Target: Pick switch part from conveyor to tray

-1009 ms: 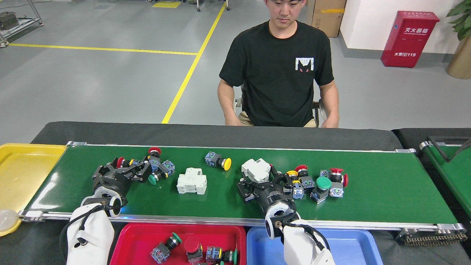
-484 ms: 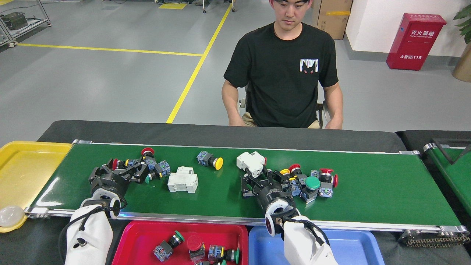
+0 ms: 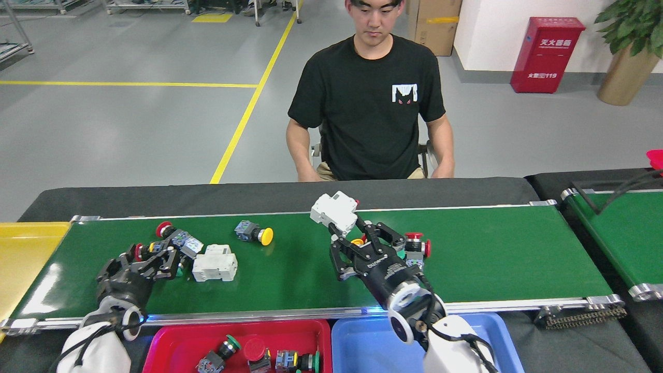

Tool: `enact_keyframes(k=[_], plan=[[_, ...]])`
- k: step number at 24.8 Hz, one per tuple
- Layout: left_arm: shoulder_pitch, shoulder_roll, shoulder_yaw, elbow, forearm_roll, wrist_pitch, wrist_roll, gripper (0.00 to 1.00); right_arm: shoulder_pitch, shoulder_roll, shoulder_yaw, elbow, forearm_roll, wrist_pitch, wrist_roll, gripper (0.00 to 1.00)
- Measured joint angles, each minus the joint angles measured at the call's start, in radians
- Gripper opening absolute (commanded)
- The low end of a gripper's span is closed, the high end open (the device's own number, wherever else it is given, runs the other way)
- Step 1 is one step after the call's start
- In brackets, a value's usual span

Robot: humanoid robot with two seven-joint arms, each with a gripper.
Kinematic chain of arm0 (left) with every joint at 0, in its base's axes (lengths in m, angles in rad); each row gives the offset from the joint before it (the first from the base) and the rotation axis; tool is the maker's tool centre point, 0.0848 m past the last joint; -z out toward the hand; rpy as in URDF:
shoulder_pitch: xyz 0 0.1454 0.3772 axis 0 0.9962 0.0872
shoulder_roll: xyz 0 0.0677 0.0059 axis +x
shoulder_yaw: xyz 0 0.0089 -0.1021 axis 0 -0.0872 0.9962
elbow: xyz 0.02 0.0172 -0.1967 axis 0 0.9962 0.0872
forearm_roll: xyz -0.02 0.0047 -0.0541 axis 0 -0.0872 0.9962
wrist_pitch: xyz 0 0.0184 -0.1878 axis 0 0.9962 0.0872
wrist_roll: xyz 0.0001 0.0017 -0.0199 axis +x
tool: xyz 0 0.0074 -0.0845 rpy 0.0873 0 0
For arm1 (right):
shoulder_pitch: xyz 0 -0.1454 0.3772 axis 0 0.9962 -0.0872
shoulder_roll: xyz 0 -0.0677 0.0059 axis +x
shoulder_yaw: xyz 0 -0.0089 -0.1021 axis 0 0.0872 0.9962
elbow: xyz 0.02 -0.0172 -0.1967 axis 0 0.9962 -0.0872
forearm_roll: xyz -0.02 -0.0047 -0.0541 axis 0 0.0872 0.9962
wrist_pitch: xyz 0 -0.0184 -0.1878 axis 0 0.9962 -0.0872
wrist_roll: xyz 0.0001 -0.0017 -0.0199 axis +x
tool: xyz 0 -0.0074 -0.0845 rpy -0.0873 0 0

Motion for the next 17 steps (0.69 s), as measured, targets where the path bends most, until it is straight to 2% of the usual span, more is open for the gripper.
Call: enact_keyframes(k=[4, 7, 11, 12, 13, 17], plan=[[0.179, 0.007, 0.007, -0.219, 0.045, -0.053, -0.014, 0.19, 0.164, -0.097, -0.165, -0.088, -0.062, -0.284, -0.002, 0.02], [0.275, 0.006, 0.009, -0.360, 0.049, -0.087, -0.022, 0.18, 0.252, -0.119, -0.289, -0.096, -0.079, -0.461, -0.002, 0.02], [0.341, -0.005, 0.011, -0.489, 0.057, -0.125, -0.025, 0.16, 0.335, -0.120, -0.401, -0.097, -0.081, -0.534, -0.002, 0.04], [0.352, -0.007, 0.011, -0.506, 0.068, -0.128, -0.025, 0.16, 0.353, -0.120, -0.421, -0.097, -0.081, -0.541, -0.002, 0.09], [0.364, -0.008, 0.011, -0.521, 0.085, -0.133, -0.026, 0.16, 0.375, -0.120, -0.441, -0.097, -0.081, -0.542, -0.002, 0.21], [0.448, -0.008, 0.011, -0.595, 0.124, -0.209, -0.027, 0.18, 0.410, -0.120, -0.523, -0.097, -0.097, -0.542, -0.002, 0.19]])
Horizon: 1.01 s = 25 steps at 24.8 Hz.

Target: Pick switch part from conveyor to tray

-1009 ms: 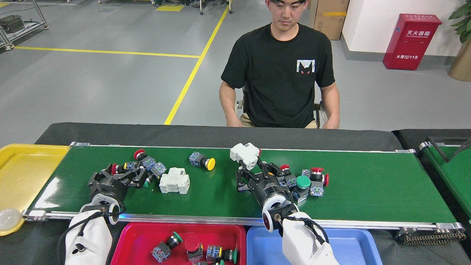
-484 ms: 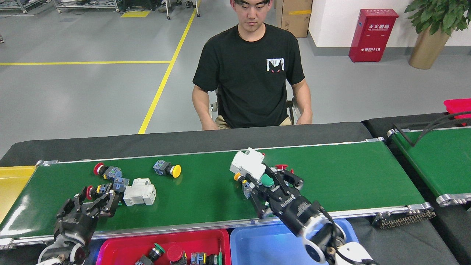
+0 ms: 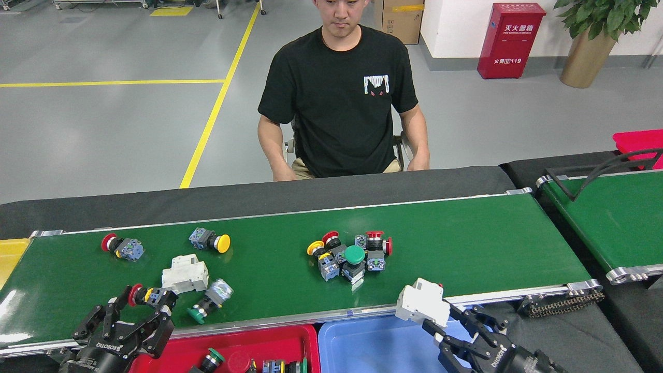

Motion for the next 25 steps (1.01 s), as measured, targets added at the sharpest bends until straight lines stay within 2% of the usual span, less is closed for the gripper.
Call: enact_keyframes(k=[2, 3, 4, 5, 6, 7, 8, 9, 14, 16, 17, 19, 21, 25], plan=[[0.037, -0.003, 0.000, -0.019, 0.002, -0.066, -0.001, 0.26, 0.011, 0.000, -0.021, 0.000, -0.012, 0.000, 0.000, 0.17], [0.053, -0.005, 0.000, -0.020, 0.002, -0.100, -0.002, 0.44, 0.018, 0.000, -0.026, 0.000, -0.019, 0.000, 0.000, 0.17], [0.070, -0.007, 0.000, -0.020, 0.002, -0.132, -0.004, 0.79, 0.030, -0.002, -0.029, 0.000, -0.027, 0.000, 0.000, 0.17], [0.080, -0.008, 0.000, -0.021, 0.002, -0.154, -0.004, 1.00, 0.043, -0.009, -0.030, 0.000, -0.030, 0.000, 0.000, 0.17], [0.084, -0.013, 0.002, -0.021, 0.002, -0.166, -0.005, 1.00, 0.057, -0.018, -0.036, 0.000, -0.032, 0.000, 0.000, 0.18], [0.086, -0.026, 0.002, -0.021, 0.003, -0.176, -0.006, 1.00, 0.070, -0.024, -0.047, 0.000, -0.032, 0.000, 0.000, 0.29], [0.088, -0.037, 0.002, -0.021, 0.005, -0.187, -0.007, 1.00, 0.084, -0.028, -0.059, 0.000, -0.033, 0.000, 0.000, 0.69], [0.089, -0.044, 0.002, -0.021, 0.006, -0.195, -0.007, 1.00, 0.097, -0.028, -0.069, 0.000, -0.033, 0.000, 0.000, 1.00], [0.092, -0.054, 0.008, -0.022, 0.006, -0.211, -0.007, 1.00, 0.107, -0.027, -0.100, 0.000, -0.035, 0.000, 0.003, 1.00], [0.092, -0.067, 0.042, -0.022, 0.006, -0.203, -0.006, 1.00, 0.107, -0.011, -0.119, -0.001, -0.035, 0.000, 0.003, 1.00], [0.092, -0.082, 0.073, -0.022, 0.006, -0.178, -0.006, 1.00, 0.107, 0.017, -0.133, -0.003, -0.035, 0.000, 0.003, 1.00], [0.093, -0.103, 0.168, -0.022, 0.004, -0.113, -0.005, 1.00, 0.105, 0.105, -0.153, -0.014, -0.028, 0.000, 0.004, 0.99], [0.108, -0.104, 0.292, -0.015, 0.003, -0.063, -0.004, 1.00, 0.096, 0.187, -0.154, -0.049, 0.011, 0.001, 0.018, 0.99], [0.218, -0.104, 0.396, 0.003, 0.003, -0.036, 0.024, 1.00, 0.080, 0.282, -0.125, -0.130, 0.131, 0.228, 0.024, 0.96]])
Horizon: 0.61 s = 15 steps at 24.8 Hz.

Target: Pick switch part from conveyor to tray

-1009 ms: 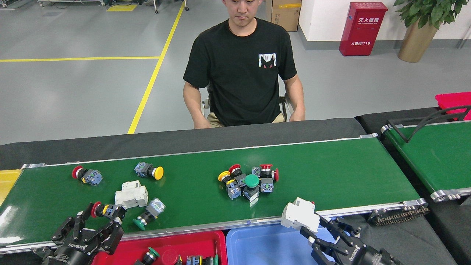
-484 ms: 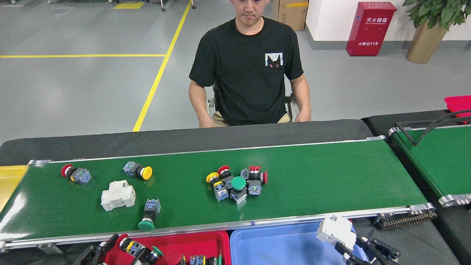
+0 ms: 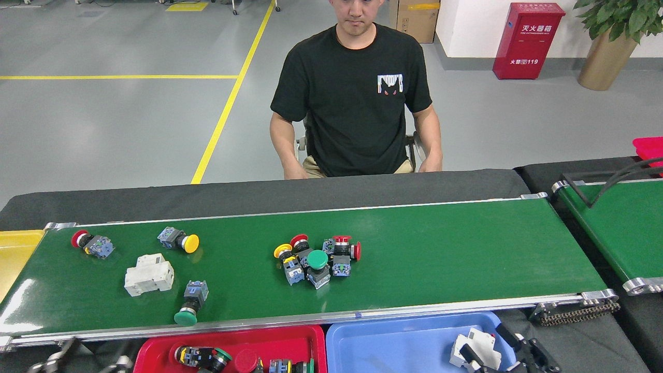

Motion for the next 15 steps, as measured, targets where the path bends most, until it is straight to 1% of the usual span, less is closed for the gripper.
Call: enact_keyframes(k=[1, 2, 4, 5, 7, 9, 11, 15], plan=[[0.020, 0.000, 0.004, 0.000, 0.000, 0.002, 0.015, 1.00, 0.000, 0.020, 0.019, -0.006, 0.026, 0.059, 0.002, 0.96], [0.032, 0.000, 0.004, 0.000, 0.000, 0.002, 0.029, 1.00, 0.000, 0.027, 0.041, -0.008, 0.057, 0.124, 0.002, 0.95], [0.035, 0.001, 0.003, 0.000, 0.000, 0.002, 0.041, 1.00, 0.000, 0.028, 0.093, -0.009, 0.110, 0.247, -0.015, 0.95], [0.032, 0.001, 0.002, -0.001, 0.001, -0.025, 0.045, 1.00, 0.001, 0.028, 0.136, -0.009, 0.132, 0.310, -0.027, 0.95], [0.014, 0.001, -0.003, -0.006, 0.001, -0.091, 0.049, 1.00, 0.002, 0.020, 0.212, -0.009, 0.152, 0.420, -0.046, 0.95], [-0.013, 0.001, -0.010, -0.014, 0.001, -0.159, 0.050, 1.00, 0.002, 0.003, 0.250, -0.009, 0.156, 0.478, -0.056, 0.96], [-0.052, 0.001, -0.048, -0.015, 0.001, -0.216, 0.054, 1.00, 0.002, -0.004, 0.271, -0.009, 0.156, 0.502, -0.061, 0.96], [-0.103, 0.008, -0.132, -0.011, -0.021, -0.249, 0.050, 1.00, 0.002, -0.011, 0.292, -0.009, 0.156, 0.518, -0.062, 0.97]])
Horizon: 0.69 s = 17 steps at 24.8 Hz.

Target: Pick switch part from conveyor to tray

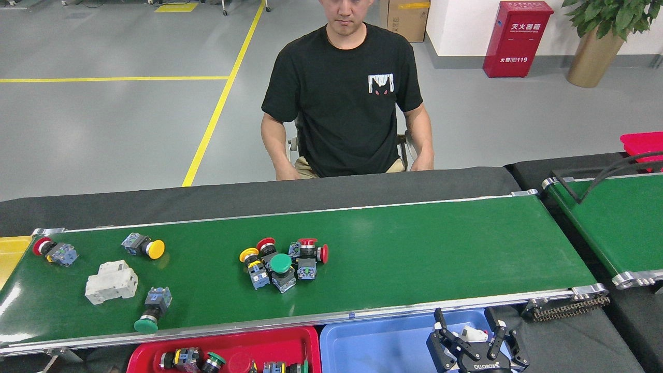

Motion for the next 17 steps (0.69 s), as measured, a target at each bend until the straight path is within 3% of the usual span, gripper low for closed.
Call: enact_keyframes(k=[5, 11, 17], plan=[[-0.118, 0.000, -0.020, 0.091, -0.122, 0.012, -0.006, 1.00, -0.001, 0.000, 0.011, 0.000, 0.000, 0.003, 0.000, 0.98], [-0.176, 0.042, 0.002, 0.227, -0.132, 0.041, -0.009, 1.00, -0.002, 0.000, 0.015, 0.000, 0.000, 0.004, 0.000, 0.98], [-0.228, 0.099, 0.002, 0.323, -0.134, 0.136, -0.010, 0.98, -0.002, -0.006, 0.016, 0.000, 0.000, 0.007, 0.000, 0.98]])
